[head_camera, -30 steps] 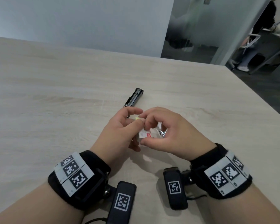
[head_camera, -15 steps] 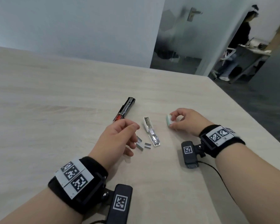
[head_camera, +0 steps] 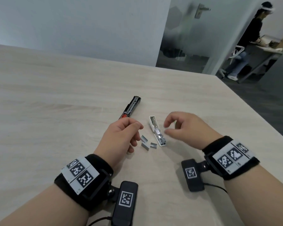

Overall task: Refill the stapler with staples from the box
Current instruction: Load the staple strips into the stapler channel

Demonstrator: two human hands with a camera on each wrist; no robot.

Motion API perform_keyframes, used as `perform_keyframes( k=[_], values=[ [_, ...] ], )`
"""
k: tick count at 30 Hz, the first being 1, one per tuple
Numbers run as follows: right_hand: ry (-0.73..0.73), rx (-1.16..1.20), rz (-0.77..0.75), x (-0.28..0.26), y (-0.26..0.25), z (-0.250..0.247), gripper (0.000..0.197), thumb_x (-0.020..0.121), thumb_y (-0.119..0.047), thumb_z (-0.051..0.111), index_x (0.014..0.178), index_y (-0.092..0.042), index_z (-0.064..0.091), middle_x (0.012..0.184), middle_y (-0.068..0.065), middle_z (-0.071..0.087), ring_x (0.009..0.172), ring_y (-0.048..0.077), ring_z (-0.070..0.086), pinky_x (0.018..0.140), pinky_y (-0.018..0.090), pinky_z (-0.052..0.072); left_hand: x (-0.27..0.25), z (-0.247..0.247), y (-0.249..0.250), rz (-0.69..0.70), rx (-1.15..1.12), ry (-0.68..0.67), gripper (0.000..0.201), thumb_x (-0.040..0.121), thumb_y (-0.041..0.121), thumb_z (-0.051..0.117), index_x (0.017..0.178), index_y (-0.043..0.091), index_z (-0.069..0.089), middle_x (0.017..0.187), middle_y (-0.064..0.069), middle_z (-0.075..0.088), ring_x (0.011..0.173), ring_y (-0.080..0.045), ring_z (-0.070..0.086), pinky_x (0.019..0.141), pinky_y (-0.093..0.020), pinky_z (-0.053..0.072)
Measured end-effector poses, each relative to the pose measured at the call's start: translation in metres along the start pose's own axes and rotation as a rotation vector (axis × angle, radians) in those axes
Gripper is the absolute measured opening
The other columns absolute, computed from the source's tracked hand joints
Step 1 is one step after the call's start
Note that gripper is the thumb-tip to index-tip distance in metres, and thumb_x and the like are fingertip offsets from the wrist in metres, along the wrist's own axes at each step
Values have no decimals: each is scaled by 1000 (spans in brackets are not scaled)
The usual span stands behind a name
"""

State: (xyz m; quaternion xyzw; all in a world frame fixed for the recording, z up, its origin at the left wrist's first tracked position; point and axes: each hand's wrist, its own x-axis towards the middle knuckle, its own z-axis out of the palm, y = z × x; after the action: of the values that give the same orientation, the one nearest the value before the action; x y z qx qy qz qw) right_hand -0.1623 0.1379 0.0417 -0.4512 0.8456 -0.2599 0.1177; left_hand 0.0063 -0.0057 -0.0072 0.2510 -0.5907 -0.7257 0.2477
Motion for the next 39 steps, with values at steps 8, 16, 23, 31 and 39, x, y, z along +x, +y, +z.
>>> perform_keyframes(
  k=[8, 16, 23, 31, 39],
  values=[
    [-165, -159, -183, 2, -38, 31, 15, 81, -35, 76, 77, -32, 62, 76, -16, 61, 69, -5, 54, 63, 14, 37, 0, -2, 1, 1, 11, 0, 18, 93, 12, 59, 80, 13, 72, 62, -3, 58, 51, -15, 48, 43, -27, 38],
    [-207, -247, -189, 5, -47, 43, 11, 80, -29, 68, 77, -27, 58, 84, -5, 69, 80, 17, 62, 72, 34, 52, 2, -1, -3, -7, 1, -24, 17, 94, 12, 59, 87, -4, 65, 61, -4, 58, 51, -15, 47, 44, -27, 35],
    [2, 147, -44, 0, -25, 33, 18, 87, -9, 56, 86, -26, 60, 72, -7, 62, 56, 5, 51, 57, 21, 45, 0, 0, 0, -9, -2, -22, 14, 85, 19, 62, 79, 12, 72, 62, -5, 58, 51, -15, 47, 44, -27, 35],
    [-4, -73, 230, 3, -2, 20, 28, 88, -35, 57, 71, -13, 62, 73, 4, 67, 67, 21, 63, 64, 32, 50, -1, 1, 0, -24, 12, -19, 24, 94, 11, 58, 75, 17, 72, 64, -5, 58, 53, -16, 48, 45, -27, 36],
    [-122, -137, 243, 8, -15, 30, 23, 81, -41, 69, 75, -19, 65, 75, -4, 69, 71, 16, 64, 63, 31, 49, -5, 2, 3, -53, -32, -25, 12, 94, 8, 60, 88, 6, 70, 72, -4, 64, 58, -16, 59, 45, -29, 42]
  ],
)
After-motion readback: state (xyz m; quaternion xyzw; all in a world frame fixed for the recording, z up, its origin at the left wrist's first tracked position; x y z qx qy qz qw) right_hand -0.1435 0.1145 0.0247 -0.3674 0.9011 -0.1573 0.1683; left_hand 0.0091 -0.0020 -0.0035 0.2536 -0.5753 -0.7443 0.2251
